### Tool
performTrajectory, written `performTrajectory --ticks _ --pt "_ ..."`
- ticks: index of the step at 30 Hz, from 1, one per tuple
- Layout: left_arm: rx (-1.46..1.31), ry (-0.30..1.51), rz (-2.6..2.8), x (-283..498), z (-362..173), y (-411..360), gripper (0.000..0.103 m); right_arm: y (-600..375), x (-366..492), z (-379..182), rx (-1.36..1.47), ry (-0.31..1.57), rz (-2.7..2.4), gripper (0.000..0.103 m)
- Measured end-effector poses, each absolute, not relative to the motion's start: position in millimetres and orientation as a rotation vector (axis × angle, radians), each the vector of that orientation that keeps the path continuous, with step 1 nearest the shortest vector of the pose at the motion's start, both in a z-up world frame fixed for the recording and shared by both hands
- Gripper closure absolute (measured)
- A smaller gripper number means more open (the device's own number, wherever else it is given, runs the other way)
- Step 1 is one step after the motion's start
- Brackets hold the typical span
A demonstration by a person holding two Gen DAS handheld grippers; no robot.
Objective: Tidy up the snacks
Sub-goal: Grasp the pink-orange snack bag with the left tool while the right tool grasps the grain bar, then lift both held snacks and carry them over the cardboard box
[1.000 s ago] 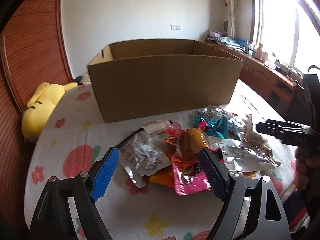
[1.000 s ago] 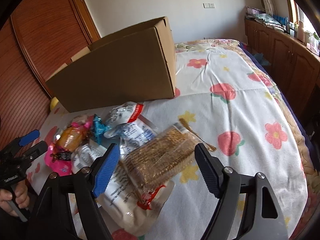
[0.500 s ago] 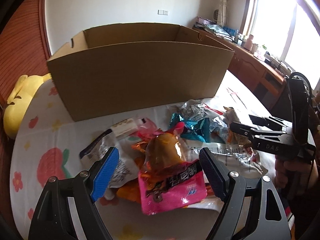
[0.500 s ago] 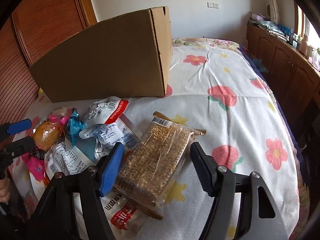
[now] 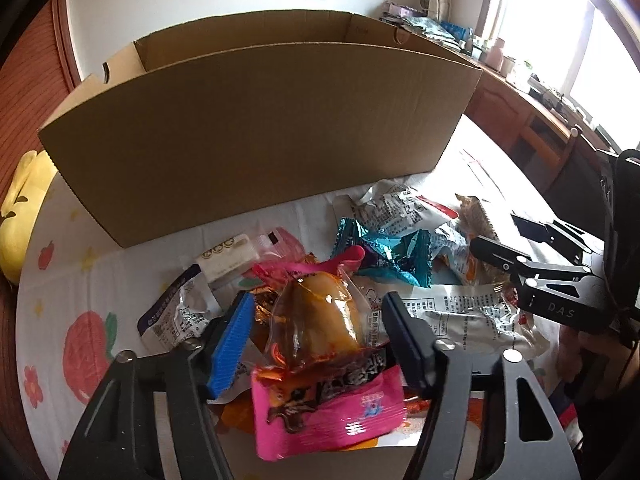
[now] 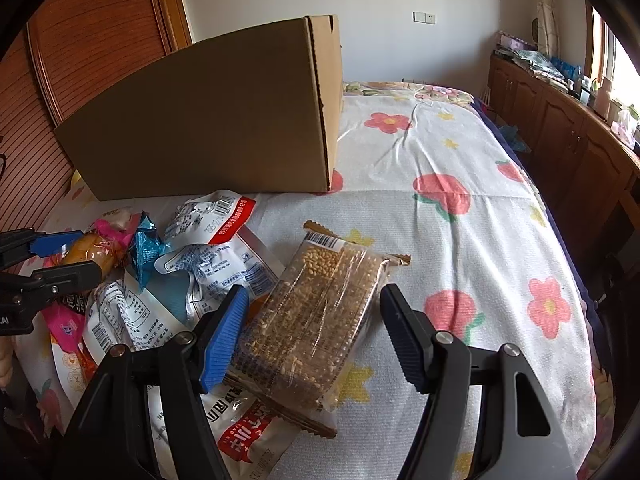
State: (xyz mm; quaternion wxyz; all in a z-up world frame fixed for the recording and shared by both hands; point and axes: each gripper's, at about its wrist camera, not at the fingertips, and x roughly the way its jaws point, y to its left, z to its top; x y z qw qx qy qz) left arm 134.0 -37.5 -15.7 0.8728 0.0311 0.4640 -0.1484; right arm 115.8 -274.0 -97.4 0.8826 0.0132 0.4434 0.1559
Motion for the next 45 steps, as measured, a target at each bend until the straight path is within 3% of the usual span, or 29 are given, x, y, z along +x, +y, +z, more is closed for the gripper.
performTrajectory --ticks 4,6,12,24,27,28,29,30,39,45 --pt "0.076 0.947 -0.323 134 -12 -35 0.055 -273 116 -98 0.018 0.923 0.322 0.034" --pt "0.067 0.926 -0.317 132 -7 -31 0.069 -273 116 -98 0.018 0.923 0.322 0.034" --pt "0.074 0.955 -0.32 133 -12 -30 0.066 -271 115 -98 0.005 0.924 0.317 0.034" --pt "0.12 1.054 -0.358 165 -24 -44 0.041 -269 115 -99 -0.006 0.925 0.311 0.034" --pt "0.084 1.09 -0.4 175 -30 -42 0.044 -269 115 -99 -0.004 0.924 0.312 0.034" --pt "0.082 1.098 -0.409 177 -33 -42 0.048 -269 115 -99 -0.005 0.924 0.312 0.034" --pt "0.07 1.099 -0.418 178 -34 -42 0.06 -269 115 -99 -0.004 0.924 0.312 0.034" --pt "0.062 1.103 -0.425 179 -35 -43 0.062 -268 115 -99 -0.004 0.924 0.312 0.034" --pt "0.024 0.996 -0.38 167 -27 -38 0.065 -270 115 -100 0.006 0.922 0.314 0.034" --pt "0.021 0.923 -0.356 152 -10 -29 0.065 -274 115 -99 0.005 0.924 0.298 0.046"
